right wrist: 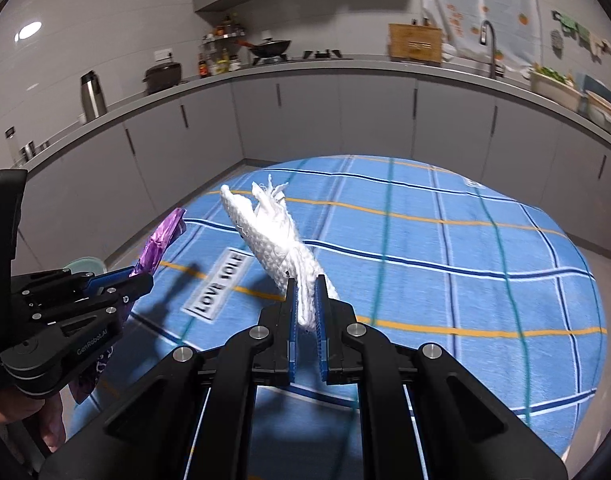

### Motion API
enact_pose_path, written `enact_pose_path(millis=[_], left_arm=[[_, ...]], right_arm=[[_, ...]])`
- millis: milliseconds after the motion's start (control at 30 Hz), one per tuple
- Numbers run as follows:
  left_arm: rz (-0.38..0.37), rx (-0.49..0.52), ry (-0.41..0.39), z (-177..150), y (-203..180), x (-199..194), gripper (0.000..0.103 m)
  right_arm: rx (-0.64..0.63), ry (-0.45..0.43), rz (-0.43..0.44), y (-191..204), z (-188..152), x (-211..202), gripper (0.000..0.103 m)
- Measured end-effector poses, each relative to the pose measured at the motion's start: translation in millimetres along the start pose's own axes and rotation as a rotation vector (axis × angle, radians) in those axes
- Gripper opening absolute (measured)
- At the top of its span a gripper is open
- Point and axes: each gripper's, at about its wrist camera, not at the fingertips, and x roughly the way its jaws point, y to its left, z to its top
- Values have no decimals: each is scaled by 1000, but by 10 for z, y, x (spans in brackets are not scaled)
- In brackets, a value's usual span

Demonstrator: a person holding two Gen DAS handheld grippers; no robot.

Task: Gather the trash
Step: 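Lift the purple wrapper and white mesh with both tools and carry them over the bowl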

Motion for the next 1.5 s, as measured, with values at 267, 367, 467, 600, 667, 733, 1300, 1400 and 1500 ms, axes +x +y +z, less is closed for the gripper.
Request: enact_pose_path(millis=[267,367,467,600,667,733,1300,1400,1500], left_arm=[[34,-54,-23,-77,388,-189,14],[47,-72,-34,-99,513,-261,14],[59,-87,-41,-120,634,-313,14],[73,-111,-47,-163,785,-382,14],[80,-122,-50,-184,853,-414,14],[86,-133,-53,-203,917,-443,14],[138,-199,-73,-325,1385,-632,14],[153,-217,-75,-361,1500,-665,14],[166,-234,-78,-392,1587,-700,14]], right_arm=[[-39,-6,43,331,68,35,9],[-57,-5,60,465,85,44,9],[-77,-6,80,597,101,53,9],[-95,-10,104,759,125,49,9],[-102,-11,113,828,135,47,9],[-110,-11,122,893,142,44,9],[-170,-18,194,1392,220,29,9],[-182,-19,212,1507,237,44,9],[-195,-17,232,1626,260,67,9]])
